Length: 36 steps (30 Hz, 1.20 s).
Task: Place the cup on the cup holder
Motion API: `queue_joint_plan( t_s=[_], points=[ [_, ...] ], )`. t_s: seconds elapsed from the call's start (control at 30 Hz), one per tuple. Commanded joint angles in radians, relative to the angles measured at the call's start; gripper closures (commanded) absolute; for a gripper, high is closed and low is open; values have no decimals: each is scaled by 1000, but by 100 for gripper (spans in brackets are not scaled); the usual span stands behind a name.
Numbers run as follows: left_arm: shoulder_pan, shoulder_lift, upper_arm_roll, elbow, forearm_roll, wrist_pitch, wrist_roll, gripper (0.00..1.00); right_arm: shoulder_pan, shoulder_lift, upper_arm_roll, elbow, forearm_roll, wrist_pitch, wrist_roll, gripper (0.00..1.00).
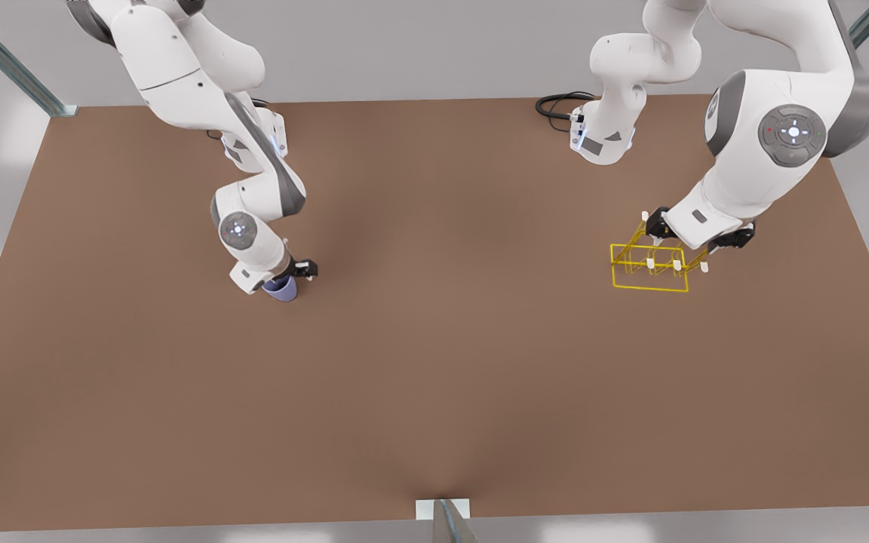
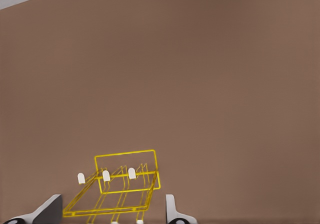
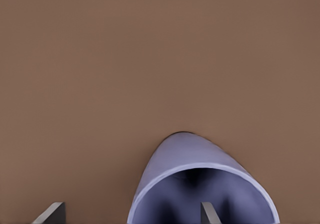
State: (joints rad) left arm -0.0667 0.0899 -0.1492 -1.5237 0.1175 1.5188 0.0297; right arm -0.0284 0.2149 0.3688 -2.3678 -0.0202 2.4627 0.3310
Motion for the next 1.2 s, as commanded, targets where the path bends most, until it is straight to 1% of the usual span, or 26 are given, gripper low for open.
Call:
queue_joint_plan(
  t_s=[0.0, 0.03, 0.1, 0.17, 0.2, 0.23, 0.27, 0.43, 0.57, 0.63, 0.67, 0.7, 0.73, 0.77, 0.8, 0.83, 0.87, 0.9, 0.93, 1.0, 1.07, 1.1, 1.17],
  points=[
    [1, 1, 0, 0, 1, 0, 24, 0, -1, 14, -1, 4, -7, 22, 52, 0],
    [1, 2, 0, 0, 1, 0, 24, 0, -1, 15, -1, 5, -7, 22, 51, 0],
    [1, 4, 2, 0, 1, 0, 24, 0, -2, 21, -1, 5, -7, 22, 86, 21],
    [1, 10, 2, 0, -1, 1, 24, 0, -2, 24, -1, 7, -7, 21, 86, 37],
    [1, 14, 2, 0, -1, 4, 24, 0, -4, 24, -1, 9, -7, 21, 86, 55],
    [1, 14, 2, 0, -1, 4, 24, 0, -4, 23, -1, 9, -7, 19, 85, 70],
    [1, 19, 2, 0, -1, 6, 26, 0, -11, 23, -1, 10, -7, 16, 80, 79],
    [1, 21, 3, 0, -1, 6, 26, 0, -13, 21, -1, 18, -9, 10, 69, 79],
    [1, 21, 5, 0, -1, 6, 26, 0, -13, 15, 1, 88, -9, -103, 83, 79],
    [1, 21, 5, 0, -1, 6, 26, 0, -10, 0, 7, 113, 3, -120, 79, 79],
    [1, 21, 5, 0, 1, 6, 26, 0, -8, -2, 9, 151, 11, -154, 77, 79],
    [1, 21, 5, 0, -1, 6, 26, 0, 8, 0, 28, 237, 54, -229, 60, 79],
    [1, 21, 5, 0, -1, 6, 26, 0, -1, 1, 97, 364, 135, -339, 62, 79],
    [1, 21, 5, 0, -1, 6, 26, 0, 8, 7, 108, 490, 186, -429, 62, 79],
    [1, 21, 5, 0, -1, 6, 26, 0, 8, 14, 128, 532, 235, -439, 57, 79],
    [1, 22, 7, 0, 1, 6, 26, 0, 8, 29, 139, 558, 338, -439, 39, 79],
    [1, 22, 7, 0, 1, 8, 26, 0, 5, 50, 139, 561, 476, -430, -52, 79],
    [1, 22, 7, 0, -1, 9, 26, 0, 1, 95, 139, 588, 572, -429, -168, 79],
    [1, 24, 7, 2, -1, 9, 26, 0, -1, 171, 139, 643, 644, -432, -276, 79],
    [1, 22, 7, 2, -1, 9, 26, 0, 50, 398, 140, 849, 761, -513, -455, 79],
    [1, 28, 7, 2, -1, 11, 26, 0, 130, 575, 136, 1041, 891, -588, -621, 79],
    [1, 28, 7, 2, 1, 12, 26, 0, 163, 661, 133, 1151, 922, -629, -675, 79],
    [1, 28, 7, 2, 1, 17, 26, 0, 255, 879, 134, 1406, 1005, -726, -747, 79]
  ],
)
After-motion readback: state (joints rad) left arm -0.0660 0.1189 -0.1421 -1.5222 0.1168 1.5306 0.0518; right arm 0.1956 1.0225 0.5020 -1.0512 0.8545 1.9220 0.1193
